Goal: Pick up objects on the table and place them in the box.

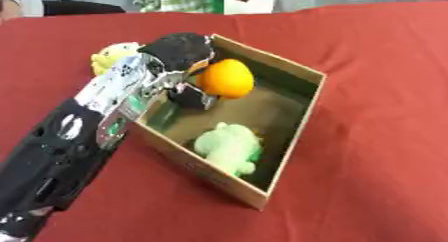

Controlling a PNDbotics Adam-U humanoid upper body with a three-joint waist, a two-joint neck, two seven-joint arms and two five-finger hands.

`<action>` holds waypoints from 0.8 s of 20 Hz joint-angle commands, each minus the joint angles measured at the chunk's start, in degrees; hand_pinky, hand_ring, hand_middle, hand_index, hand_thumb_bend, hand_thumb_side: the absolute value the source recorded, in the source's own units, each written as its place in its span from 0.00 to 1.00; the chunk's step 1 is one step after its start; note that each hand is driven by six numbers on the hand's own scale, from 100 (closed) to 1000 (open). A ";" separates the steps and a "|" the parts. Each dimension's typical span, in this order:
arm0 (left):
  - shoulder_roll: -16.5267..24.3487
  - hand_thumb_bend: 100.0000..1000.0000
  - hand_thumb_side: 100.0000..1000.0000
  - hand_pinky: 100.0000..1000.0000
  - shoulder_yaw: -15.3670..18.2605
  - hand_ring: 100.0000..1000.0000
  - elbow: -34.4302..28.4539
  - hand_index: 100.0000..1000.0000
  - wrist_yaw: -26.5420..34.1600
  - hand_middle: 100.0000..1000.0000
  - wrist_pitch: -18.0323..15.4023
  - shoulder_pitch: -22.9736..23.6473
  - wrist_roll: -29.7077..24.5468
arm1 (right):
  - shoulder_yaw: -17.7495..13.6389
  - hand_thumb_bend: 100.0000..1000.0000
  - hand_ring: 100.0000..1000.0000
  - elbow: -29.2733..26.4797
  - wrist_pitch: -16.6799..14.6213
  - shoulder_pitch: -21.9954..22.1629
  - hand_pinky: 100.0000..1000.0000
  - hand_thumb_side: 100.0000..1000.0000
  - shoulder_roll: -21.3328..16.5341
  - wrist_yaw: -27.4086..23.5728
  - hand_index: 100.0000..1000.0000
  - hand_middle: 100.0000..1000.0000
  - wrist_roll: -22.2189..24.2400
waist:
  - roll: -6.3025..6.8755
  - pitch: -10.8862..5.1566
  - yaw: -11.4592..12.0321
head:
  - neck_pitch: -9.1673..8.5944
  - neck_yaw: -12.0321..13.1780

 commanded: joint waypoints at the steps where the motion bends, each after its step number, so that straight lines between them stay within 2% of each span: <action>1: 0.56 0.00 0.17 0.30 0.29 0.48 -0.68 0.63 0.48 0.50 -0.12 -0.99 -2.10 | -0.43 0.00 0.81 -0.92 0.19 -0.26 0.88 0.87 -1.02 0.19 0.92 0.75 0.03 | -0.26 -0.97 0.10 | -0.30 -0.33; 4: 0.75 0.00 0.16 0.39 0.60 0.58 -1.34 0.77 -0.05 0.64 -0.63 -0.95 -4.18 | -0.44 0.00 0.80 -0.92 0.32 -0.11 0.88 0.87 -0.89 0.31 0.92 0.75 0.05 | -0.29 -1.00 0.17 | -0.40 -0.69; 6: 0.93 0.00 0.33 0.43 0.96 0.63 -2.00 0.82 -0.37 0.70 -1.01 -0.91 -5.17 | -0.50 0.00 0.81 -0.92 0.38 0.01 0.88 0.87 -0.81 0.40 0.92 0.75 0.04 | -0.35 -1.03 0.22 | -0.45 -1.47; 9: 1.40 0.00 0.44 0.48 1.48 0.70 -2.98 0.88 -1.32 0.76 -1.30 -0.69 -6.11 | -0.69 0.00 0.80 -0.92 0.47 0.31 0.88 0.87 -0.70 0.56 0.92 0.75 -0.12 | -0.44 -1.07 0.27 | -0.55 -3.20; 10: 1.53 0.05 0.53 0.53 1.58 0.74 -3.21 0.93 -1.72 0.80 -1.38 -0.61 -6.39 | -0.74 0.00 0.80 -0.92 0.48 0.38 0.88 0.87 -0.67 0.60 0.92 0.75 -0.17 | -0.45 -1.08 0.28 | -0.62 -3.63; 13: 1.83 0.26 0.73 0.61 1.98 0.80 -3.84 0.98 -3.36 0.85 -1.62 -0.48 -7.28 | -0.78 0.00 0.80 -0.92 0.54 0.50 0.88 0.87 -0.56 0.63 0.92 0.75 -0.23 | -0.48 -1.10 0.33 | -0.84 -4.60; 14: 1.87 0.36 0.82 0.62 2.16 0.81 -4.04 1.00 -3.86 0.86 -1.60 -0.47 -7.45 | -0.78 0.00 0.80 -0.92 0.57 0.51 0.88 0.87 -0.53 0.63 0.92 0.75 -0.23 | -0.48 -1.11 0.35 | -0.86 -4.75; 16: 1.98 0.44 0.91 0.65 2.64 0.83 -4.28 1.00 -4.48 0.88 -1.18 -0.43 -7.23 | -0.81 0.00 0.80 -0.92 0.65 0.50 0.88 0.87 -0.45 0.61 0.92 0.75 -0.29 | -0.46 -1.16 0.37 | -0.90 -5.06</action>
